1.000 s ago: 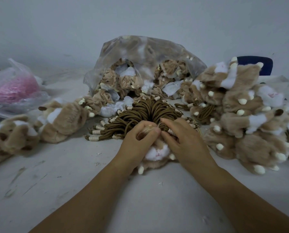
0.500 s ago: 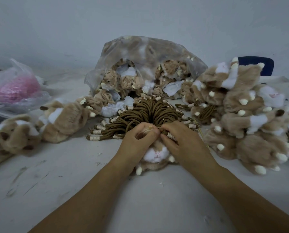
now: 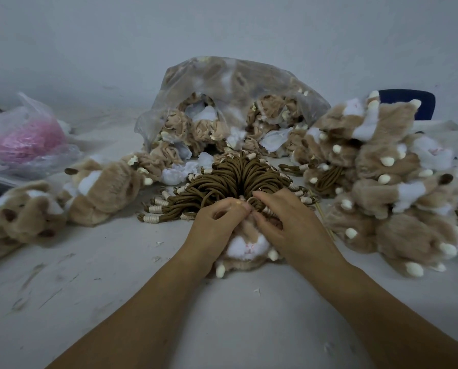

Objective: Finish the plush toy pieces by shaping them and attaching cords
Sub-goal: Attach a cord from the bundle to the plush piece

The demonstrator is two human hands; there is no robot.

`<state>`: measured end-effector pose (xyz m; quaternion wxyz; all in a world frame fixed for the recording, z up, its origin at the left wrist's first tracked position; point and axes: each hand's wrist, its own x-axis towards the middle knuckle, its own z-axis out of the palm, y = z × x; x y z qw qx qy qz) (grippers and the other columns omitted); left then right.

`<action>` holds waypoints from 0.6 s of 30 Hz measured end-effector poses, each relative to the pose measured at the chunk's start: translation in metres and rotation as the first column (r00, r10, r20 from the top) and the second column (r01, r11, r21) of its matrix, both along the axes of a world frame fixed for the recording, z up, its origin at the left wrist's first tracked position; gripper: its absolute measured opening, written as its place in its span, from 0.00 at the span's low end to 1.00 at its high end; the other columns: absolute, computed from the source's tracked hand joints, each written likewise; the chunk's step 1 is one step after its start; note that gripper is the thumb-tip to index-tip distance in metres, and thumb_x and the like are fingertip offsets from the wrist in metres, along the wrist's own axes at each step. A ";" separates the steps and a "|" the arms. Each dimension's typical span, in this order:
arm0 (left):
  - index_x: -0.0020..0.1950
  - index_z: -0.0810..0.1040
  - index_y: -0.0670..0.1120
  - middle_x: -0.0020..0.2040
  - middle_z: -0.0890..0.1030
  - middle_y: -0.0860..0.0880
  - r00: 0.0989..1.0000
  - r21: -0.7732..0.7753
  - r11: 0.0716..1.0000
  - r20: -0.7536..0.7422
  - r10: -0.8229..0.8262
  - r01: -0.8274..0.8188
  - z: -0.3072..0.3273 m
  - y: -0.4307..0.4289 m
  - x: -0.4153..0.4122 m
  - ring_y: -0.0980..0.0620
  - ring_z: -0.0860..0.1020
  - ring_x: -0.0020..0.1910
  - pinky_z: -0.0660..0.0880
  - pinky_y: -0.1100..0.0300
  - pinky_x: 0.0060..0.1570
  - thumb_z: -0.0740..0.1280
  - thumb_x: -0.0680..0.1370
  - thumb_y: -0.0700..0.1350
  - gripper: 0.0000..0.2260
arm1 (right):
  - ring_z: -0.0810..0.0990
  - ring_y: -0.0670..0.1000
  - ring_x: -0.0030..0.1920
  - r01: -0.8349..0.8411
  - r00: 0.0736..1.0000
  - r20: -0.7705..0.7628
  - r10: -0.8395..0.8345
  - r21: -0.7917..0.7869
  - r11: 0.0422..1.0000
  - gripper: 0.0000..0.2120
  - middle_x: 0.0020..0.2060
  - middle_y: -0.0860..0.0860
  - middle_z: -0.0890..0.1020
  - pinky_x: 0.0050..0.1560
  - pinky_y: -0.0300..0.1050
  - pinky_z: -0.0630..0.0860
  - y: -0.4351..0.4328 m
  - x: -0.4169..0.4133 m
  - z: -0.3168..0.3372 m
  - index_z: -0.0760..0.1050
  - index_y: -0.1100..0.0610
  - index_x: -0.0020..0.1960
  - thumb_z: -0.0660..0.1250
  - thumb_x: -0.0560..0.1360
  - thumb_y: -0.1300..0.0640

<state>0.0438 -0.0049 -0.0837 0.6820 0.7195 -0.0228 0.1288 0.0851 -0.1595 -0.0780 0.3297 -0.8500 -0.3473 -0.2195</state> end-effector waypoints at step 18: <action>0.38 0.81 0.51 0.36 0.82 0.51 0.999 0.026 0.999 0.011 -0.035 0.035 -0.002 0.003 0.000 0.57 0.80 0.40 0.75 0.65 0.43 0.65 0.81 0.50 0.13 | 0.74 0.46 0.46 -0.102 0.995 -0.014 0.102 0.031 0.994 0.13 0.48 0.50 0.75 0.45 0.40 0.72 0.001 -0.001 -0.001 0.77 0.57 0.58 0.69 0.74 0.59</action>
